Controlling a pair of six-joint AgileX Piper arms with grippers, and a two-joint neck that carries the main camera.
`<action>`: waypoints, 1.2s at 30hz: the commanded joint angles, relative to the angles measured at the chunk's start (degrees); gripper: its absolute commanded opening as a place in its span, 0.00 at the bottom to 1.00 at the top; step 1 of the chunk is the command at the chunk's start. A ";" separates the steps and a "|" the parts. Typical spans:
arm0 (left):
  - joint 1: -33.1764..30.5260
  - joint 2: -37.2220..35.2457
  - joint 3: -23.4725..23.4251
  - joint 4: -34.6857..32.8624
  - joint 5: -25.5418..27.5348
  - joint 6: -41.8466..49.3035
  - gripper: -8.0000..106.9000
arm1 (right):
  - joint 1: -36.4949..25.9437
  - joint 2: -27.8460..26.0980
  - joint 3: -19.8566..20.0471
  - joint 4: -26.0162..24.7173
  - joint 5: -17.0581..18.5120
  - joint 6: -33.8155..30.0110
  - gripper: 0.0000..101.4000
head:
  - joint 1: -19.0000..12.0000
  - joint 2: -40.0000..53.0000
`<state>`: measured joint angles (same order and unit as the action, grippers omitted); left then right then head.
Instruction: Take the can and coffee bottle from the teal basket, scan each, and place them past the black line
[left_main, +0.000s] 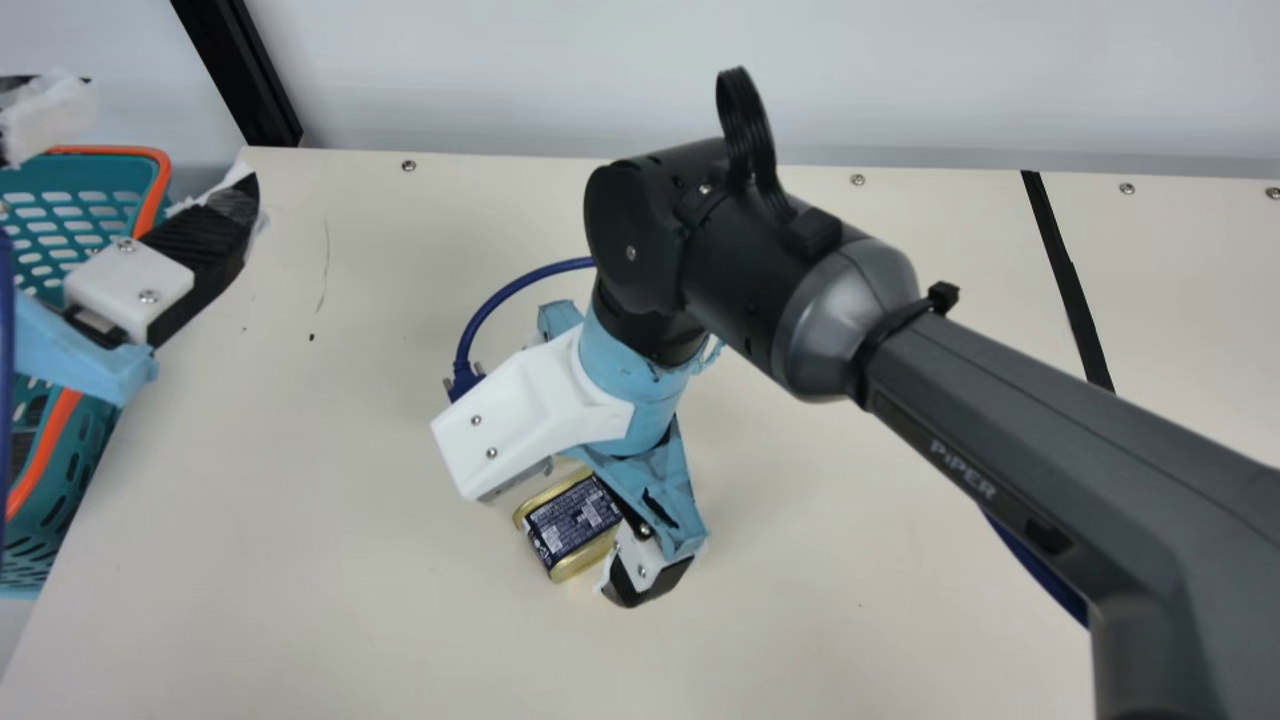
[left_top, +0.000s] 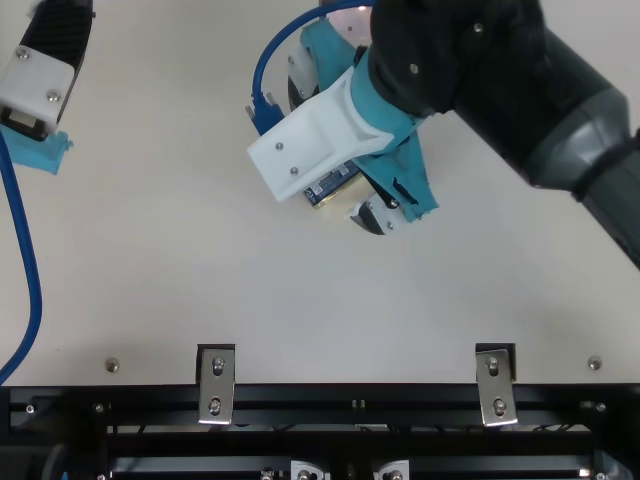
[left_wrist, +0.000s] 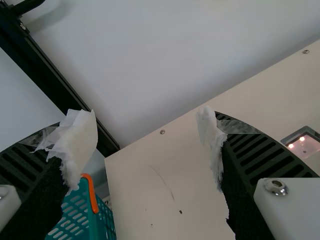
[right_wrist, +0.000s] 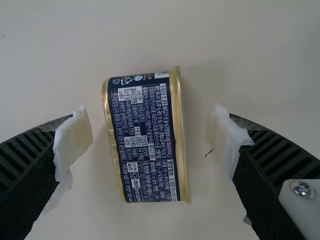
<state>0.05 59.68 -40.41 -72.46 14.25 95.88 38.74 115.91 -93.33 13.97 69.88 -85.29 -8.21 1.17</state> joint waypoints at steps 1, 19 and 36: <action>0.00 0.00 0.00 0.00 0.00 0.00 0.85 | 0.10 0.32 0.19 -0.41 0.02 0.27 1.00 | -0.18 -0.57; 0.00 0.00 0.00 0.00 0.00 0.00 0.85 | -1.93 -2.65 0.08 -4.14 0.02 12.07 0.00 | -0.11 -1.05; 0.00 0.00 0.00 0.00 0.00 0.00 0.85 | -18.27 -10.97 9.09 -12.00 0.02 35.93 0.00 | -0.88 -27.65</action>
<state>0.05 59.68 -40.41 -72.46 14.25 95.88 23.11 105.97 -85.34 2.58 69.89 -52.25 -7.92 -24.93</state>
